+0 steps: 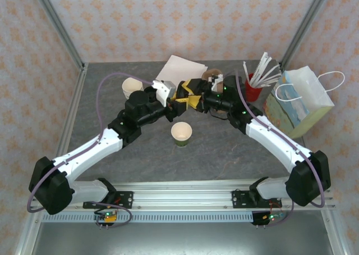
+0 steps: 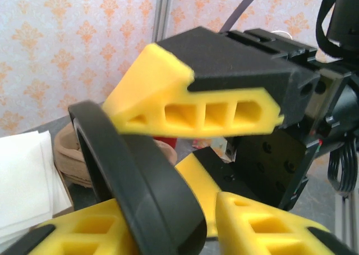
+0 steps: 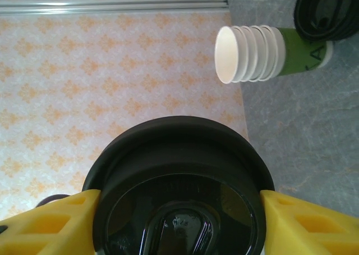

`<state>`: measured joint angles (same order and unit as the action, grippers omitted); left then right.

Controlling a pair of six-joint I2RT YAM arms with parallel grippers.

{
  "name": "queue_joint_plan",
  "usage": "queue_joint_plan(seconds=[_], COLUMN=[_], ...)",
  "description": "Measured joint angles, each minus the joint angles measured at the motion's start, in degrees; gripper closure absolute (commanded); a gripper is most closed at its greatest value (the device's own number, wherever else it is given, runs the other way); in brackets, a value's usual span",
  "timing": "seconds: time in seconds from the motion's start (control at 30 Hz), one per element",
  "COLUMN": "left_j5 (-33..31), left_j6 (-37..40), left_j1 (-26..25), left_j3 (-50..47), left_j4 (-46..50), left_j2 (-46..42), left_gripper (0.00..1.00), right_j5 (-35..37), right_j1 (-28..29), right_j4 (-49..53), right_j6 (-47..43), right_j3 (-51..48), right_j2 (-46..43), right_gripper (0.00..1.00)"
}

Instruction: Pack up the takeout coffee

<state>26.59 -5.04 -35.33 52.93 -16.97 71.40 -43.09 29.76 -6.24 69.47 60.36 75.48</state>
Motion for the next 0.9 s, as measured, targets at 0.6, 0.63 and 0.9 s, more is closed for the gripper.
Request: queue_joint_plan(seconds=[0.6, 0.63, 0.9], left_j5=[-17.6, -19.5, -29.7], left_j6=[-4.0, -5.1, -13.7], left_j1=[2.5, 3.6, 13.2], left_j3=[0.7, 0.7, 0.5], left_j4=[22.4, 24.2, 35.1], left_j2=[-10.7, -11.5, -13.2], left_gripper=[0.31, 0.30, 0.30], right_j5=[26.9, 28.4, 35.3], right_j1=[5.2, 6.6, 15.6], right_j4=[54.5, 57.1, 69.7], right_j6=[-38.7, -40.2, -47.2], right_j3=[20.9, 22.7, 35.3], right_j2=[4.1, 5.6, 18.8], right_gripper=[0.35, 0.35, 0.36])
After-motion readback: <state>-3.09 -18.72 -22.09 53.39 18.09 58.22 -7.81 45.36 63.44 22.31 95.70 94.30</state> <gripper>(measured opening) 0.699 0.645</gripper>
